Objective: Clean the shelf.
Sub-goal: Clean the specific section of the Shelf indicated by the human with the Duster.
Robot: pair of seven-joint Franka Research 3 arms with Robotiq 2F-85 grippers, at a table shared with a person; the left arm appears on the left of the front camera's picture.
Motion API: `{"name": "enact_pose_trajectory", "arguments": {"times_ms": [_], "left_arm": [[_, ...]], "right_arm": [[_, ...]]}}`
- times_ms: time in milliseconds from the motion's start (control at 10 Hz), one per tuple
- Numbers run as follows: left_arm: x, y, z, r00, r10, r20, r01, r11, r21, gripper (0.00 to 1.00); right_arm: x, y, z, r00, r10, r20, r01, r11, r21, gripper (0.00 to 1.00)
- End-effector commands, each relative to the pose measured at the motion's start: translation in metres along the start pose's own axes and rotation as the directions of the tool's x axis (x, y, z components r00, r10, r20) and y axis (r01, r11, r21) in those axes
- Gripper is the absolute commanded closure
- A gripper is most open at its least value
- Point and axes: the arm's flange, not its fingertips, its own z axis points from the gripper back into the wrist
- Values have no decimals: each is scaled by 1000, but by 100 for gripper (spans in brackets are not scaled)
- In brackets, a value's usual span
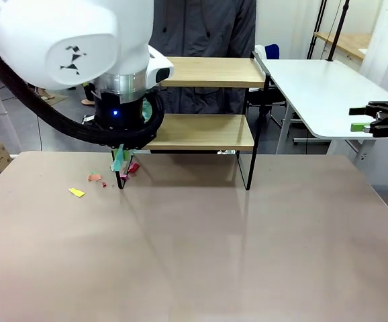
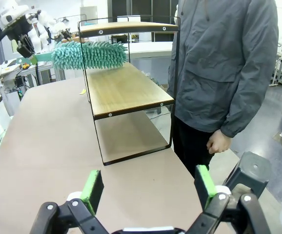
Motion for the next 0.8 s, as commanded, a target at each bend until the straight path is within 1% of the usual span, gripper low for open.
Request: {"name": "enact_pose_trajectory", "arguments": {"times_ms": [0, 100, 200, 300, 400, 500, 600, 700], "left_arm": [[-21, 23, 11, 987, -163, -5, 161, 978, -129, 87], [-31, 31, 18, 965, -260, 8, 257, 948, -188, 87], [-36, 36, 24, 945, -325, 33, 323, 917, -235, 87], [-44, 47, 34, 910, -409, 60, 409, 867, -286, 87], [-53, 58, 41, 887, -457, 69, 454, 835, -311, 87], [-60, 75, 50, 847, -526, 76, 513, 771, -378, 87], [-63, 98, 56, 799, -596, 75, 549, 674, -494, 87], [-70, 116, 62, 719, -694, 37, 622, 620, -478, 87]], "right_arm": [[3, 1, -1, 1000, 5, -2, -5, 1000, -1, 0], [3, 1, -1, 1000, 5, -2, -5, 1000, -1, 0], [3, 1, -1, 1000, 5, -2, -5, 1000, -1, 0], [3, 1, -1, 1000, 5, -2, -5, 1000, -1, 0], [3, 1, -1, 1000, 5, -2, -5, 1000, -1, 0], [3, 1, -1, 1000, 5, -2, -5, 1000, -1, 0], [3, 1, -1, 1000, 5, -2, -5, 1000, -1, 0], [3, 1, -1, 1000, 5, -2, -5, 1000, -1, 0]]}}
